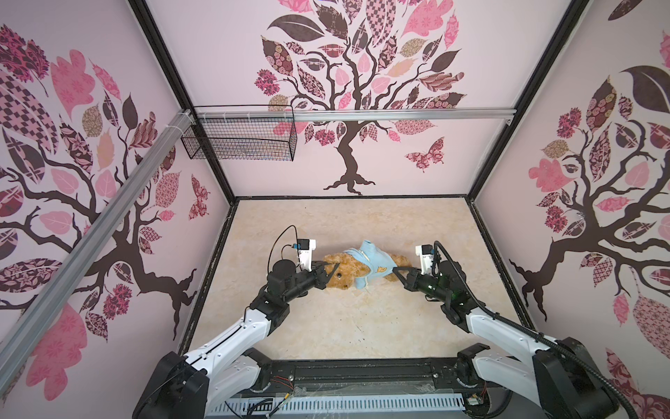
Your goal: Dress the teddy bear
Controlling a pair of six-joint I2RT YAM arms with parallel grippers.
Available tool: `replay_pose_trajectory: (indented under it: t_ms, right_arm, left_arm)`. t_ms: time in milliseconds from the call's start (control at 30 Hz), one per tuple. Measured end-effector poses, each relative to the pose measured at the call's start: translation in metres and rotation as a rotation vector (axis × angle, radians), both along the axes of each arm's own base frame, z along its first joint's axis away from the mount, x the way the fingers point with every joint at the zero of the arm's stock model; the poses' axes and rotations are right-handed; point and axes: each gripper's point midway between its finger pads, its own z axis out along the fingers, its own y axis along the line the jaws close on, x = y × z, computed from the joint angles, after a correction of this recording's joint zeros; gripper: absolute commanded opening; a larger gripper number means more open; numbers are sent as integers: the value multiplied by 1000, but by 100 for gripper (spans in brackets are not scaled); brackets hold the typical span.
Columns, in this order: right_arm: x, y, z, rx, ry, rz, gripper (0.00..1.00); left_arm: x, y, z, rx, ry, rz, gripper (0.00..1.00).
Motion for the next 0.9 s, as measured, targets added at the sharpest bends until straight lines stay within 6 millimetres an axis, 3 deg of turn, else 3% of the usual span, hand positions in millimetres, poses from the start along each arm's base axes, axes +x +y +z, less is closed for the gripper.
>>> replay_pose_trajectory:
  t_ms: [333, 500, 667, 800, 900]
  right_arm:
    - [4, 0, -8, -57, -7, 11, 0]
    - [-4, 9, -10, -69, 22, 100, 21]
    - [-6, 5, 29, -86, -76, 104, 37]
    - [-12, 4, 66, -62, -165, 106, 41]
    - [-10, 8, 77, -41, -161, 121, 40]
  left_arm:
    - [-3, 1, -4, 37, -31, -17, 0]
    - [-14, 3, -6, 148, -108, -70, 0]
    - [-18, 4, -4, 246, -182, -107, 0]
    - [-21, 3, -3, 280, -220, -133, 0]
    - [-23, 1, -3, 287, -236, -151, 0]
